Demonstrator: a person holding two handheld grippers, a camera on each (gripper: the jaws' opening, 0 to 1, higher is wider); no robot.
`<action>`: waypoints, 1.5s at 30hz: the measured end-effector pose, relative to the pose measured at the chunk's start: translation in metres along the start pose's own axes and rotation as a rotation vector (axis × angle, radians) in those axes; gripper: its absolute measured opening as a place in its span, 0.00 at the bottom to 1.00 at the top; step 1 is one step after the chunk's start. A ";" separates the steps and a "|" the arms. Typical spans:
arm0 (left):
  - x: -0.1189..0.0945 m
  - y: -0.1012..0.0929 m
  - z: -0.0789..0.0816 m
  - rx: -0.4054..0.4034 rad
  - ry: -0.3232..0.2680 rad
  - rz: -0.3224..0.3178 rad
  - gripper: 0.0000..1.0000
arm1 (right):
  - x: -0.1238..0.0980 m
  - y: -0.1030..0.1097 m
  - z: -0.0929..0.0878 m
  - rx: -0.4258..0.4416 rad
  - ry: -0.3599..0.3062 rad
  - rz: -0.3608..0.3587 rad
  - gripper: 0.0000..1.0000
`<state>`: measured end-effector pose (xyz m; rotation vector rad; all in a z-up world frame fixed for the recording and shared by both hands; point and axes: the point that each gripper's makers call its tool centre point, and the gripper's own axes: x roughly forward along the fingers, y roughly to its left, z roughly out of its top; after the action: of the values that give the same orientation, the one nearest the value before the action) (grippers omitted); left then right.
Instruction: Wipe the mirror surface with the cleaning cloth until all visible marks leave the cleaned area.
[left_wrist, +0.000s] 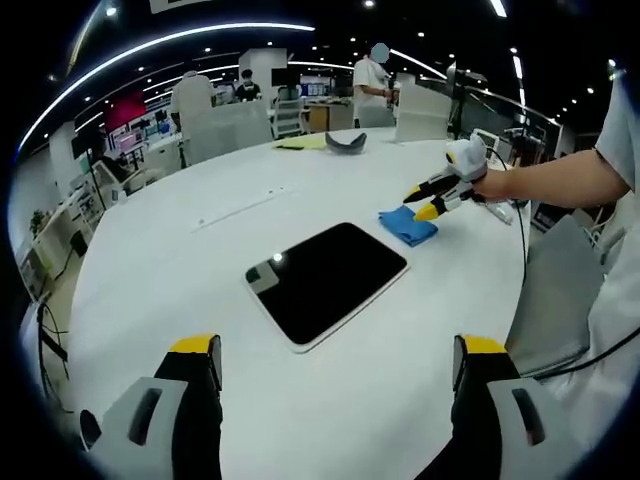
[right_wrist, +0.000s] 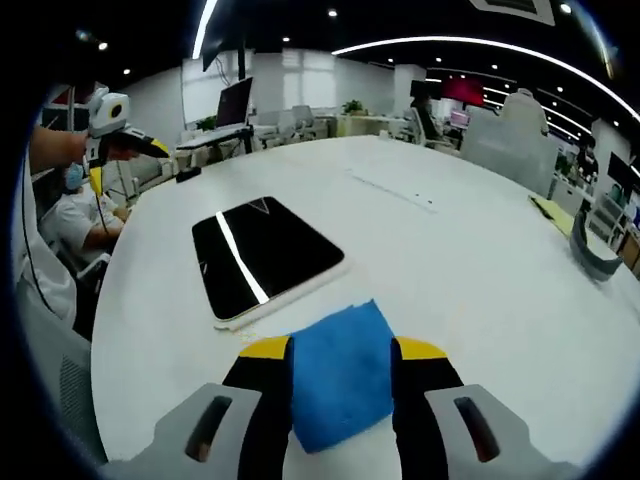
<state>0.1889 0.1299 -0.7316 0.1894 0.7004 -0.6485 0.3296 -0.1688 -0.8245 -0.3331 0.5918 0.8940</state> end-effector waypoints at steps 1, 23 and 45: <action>0.000 -0.001 0.000 -0.002 0.001 -0.001 0.97 | 0.002 0.000 -0.002 0.009 0.008 0.007 0.35; 0.000 0.003 -0.002 0.008 0.021 0.016 0.96 | 0.015 0.000 -0.022 -0.019 0.019 0.033 0.32; -0.001 -0.004 0.003 0.036 0.018 0.015 0.97 | 0.016 0.008 -0.023 -0.009 0.013 0.050 0.04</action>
<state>0.1880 0.1263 -0.7285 0.2341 0.7037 -0.6458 0.3230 -0.1657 -0.8523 -0.3335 0.6101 0.9436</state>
